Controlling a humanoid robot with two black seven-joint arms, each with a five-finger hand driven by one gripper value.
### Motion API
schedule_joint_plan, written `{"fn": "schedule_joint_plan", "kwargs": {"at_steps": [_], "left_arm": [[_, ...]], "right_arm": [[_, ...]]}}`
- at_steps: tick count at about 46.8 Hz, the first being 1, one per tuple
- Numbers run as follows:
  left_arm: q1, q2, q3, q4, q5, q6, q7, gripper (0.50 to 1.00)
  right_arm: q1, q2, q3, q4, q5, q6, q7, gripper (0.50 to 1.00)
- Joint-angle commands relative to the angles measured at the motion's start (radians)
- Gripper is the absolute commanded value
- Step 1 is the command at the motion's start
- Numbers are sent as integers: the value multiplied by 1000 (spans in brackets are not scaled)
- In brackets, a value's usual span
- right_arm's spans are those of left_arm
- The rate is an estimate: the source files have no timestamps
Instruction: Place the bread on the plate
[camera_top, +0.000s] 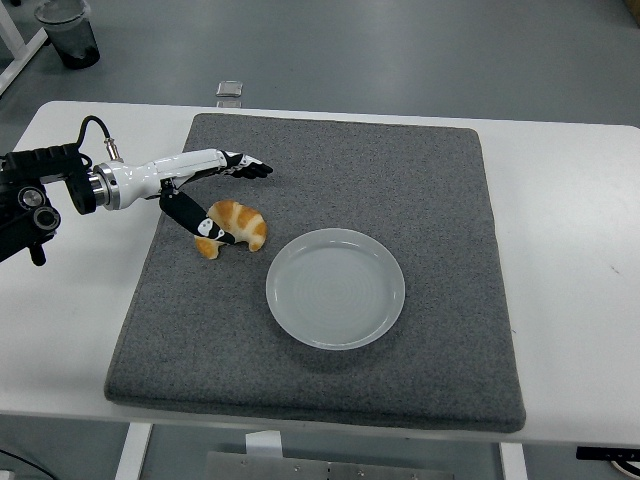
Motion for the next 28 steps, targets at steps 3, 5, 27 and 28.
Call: {"fn": "schedule_joint_plan", "kwargs": {"at_steps": [3,5,27,28], "left_arm": [[0,-5,2,4,41,35,0,960],[0,-7,5,4,53,41,0,960],[-6,-13,103,6,130,169,2,954],[-8,-13,108,4,130,170,2,954]], "right_arm": [[0,0,0,0,0,0,0,932],[0,0,-1,0,0,0,0,932],[0,0,-1,0,0,0,0,930],[0,0,-1,0,0,0,0,932]]}}
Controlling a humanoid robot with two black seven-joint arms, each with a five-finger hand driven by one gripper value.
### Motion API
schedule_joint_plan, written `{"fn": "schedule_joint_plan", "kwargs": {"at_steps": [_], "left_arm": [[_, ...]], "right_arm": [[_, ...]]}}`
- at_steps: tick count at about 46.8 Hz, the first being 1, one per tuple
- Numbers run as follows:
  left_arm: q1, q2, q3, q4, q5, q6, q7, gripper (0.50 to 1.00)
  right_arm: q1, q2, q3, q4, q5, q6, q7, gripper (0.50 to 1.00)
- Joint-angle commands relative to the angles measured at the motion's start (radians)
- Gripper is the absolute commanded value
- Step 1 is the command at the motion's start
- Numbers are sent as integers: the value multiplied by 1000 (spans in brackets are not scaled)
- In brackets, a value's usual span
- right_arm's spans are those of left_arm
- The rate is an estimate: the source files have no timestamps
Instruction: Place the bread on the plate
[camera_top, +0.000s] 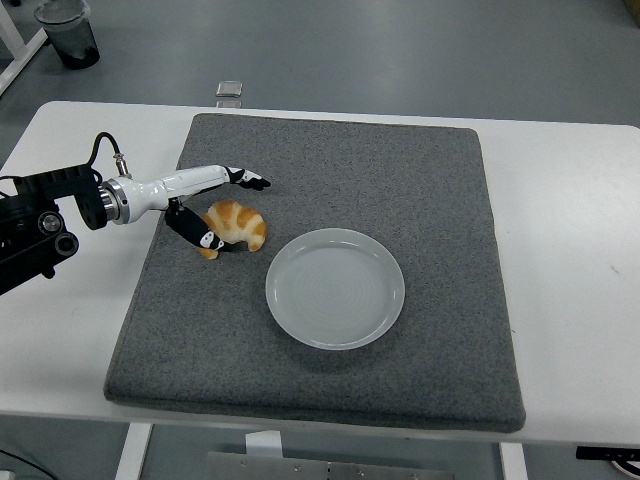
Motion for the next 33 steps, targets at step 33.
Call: {"fn": "schedule_joint_plan", "kwargs": {"at_steps": [33], "left_arm": [[-10,-69,45,52,14,50,6,943]], "right_arm": [[0,0,0,0,0,0,0,930]]}}
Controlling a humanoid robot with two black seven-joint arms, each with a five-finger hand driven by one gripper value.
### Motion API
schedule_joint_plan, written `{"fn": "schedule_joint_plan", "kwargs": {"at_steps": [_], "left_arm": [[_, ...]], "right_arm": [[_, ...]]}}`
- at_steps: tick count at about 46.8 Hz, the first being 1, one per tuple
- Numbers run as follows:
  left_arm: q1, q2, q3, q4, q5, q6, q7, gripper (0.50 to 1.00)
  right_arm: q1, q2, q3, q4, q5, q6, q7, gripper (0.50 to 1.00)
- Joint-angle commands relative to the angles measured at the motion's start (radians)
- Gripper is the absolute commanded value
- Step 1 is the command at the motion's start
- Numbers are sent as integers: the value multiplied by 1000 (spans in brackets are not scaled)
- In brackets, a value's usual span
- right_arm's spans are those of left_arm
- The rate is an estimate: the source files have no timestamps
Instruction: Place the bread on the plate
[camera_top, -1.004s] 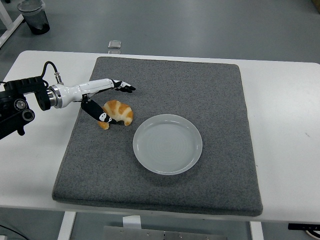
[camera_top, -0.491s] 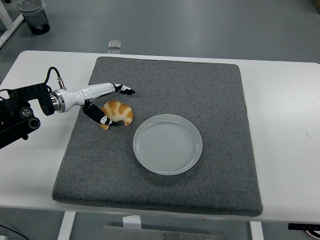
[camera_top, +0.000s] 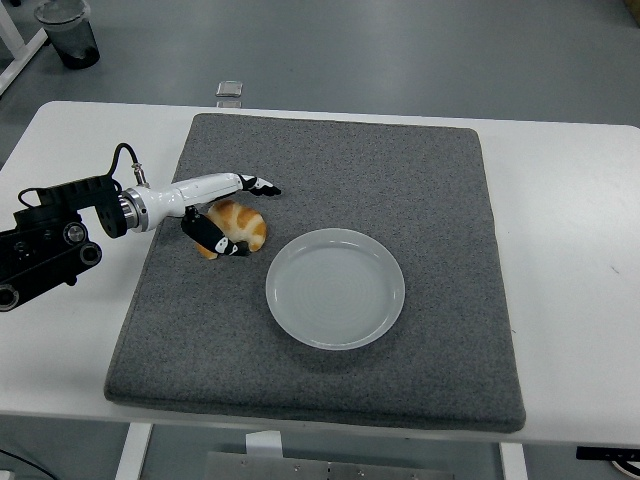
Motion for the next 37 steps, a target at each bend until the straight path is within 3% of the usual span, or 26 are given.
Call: {"fn": "schedule_joint_plan", "kwargs": {"at_steps": [1,9,14,37], "left_arm": [[0,0,0,0,0,2,0,939],[-2,0,0,3,35,6,0,891],[0,0,0,6,66,8,0,825],[-3,0,0,6,144,28,-3,780]], "right_arm": [[0,0,0,0,0,0,0,932],[0,0,0,2,0,0,0,930],[0,0,0,0,0,0,0,932],[0,0,0,0,0,0,0,930]]}}
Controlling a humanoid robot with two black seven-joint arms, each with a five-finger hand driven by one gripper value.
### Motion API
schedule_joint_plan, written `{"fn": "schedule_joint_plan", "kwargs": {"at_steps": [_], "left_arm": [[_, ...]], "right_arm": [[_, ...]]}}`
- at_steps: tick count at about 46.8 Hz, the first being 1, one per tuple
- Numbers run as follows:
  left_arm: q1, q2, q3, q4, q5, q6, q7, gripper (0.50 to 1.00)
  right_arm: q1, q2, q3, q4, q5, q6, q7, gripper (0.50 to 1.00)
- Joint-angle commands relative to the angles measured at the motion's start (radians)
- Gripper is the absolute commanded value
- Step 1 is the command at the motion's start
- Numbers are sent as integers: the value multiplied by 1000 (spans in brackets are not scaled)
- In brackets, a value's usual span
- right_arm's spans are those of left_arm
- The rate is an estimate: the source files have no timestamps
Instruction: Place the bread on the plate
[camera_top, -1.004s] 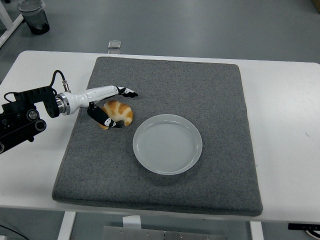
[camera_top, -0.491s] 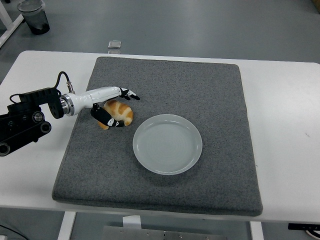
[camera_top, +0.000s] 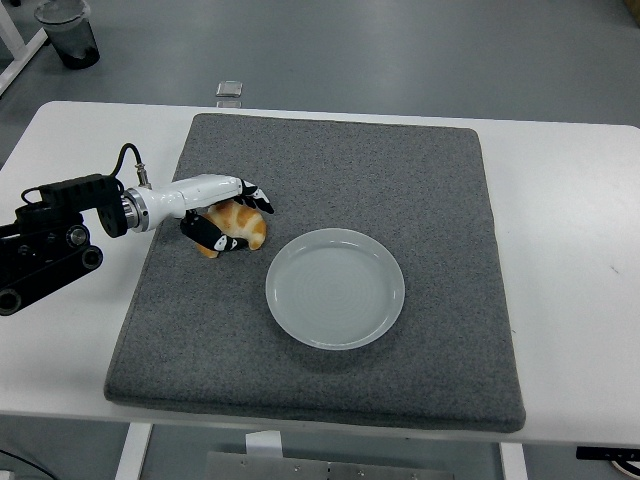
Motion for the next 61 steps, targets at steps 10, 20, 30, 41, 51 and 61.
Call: {"fn": "schedule_joint_plan", "kwargs": {"at_steps": [10,20,30,41,51,61], "left_arm": [[0,0,0,0,21,17,-1,774],[1,0,1,0,27,34,-3,731],[1,0,0,0,74,55,-6,705],[1,-1,0,-2,91,73,-15,645],[1,-1,-2,-2,105,78,-15,576],[0,-1,0,-3,108,84,-12,500]], "right_arm": [[0,0,0,1,0,0,0,932],[0,0,0,1,0,0,0,930],[0,0,0,-1,0,0,0,932],[0,0,0,-1,0,0,0,932],[0,0,0,1,0,0,0,932],[0,0,0,1,0,0,0,932]]}}
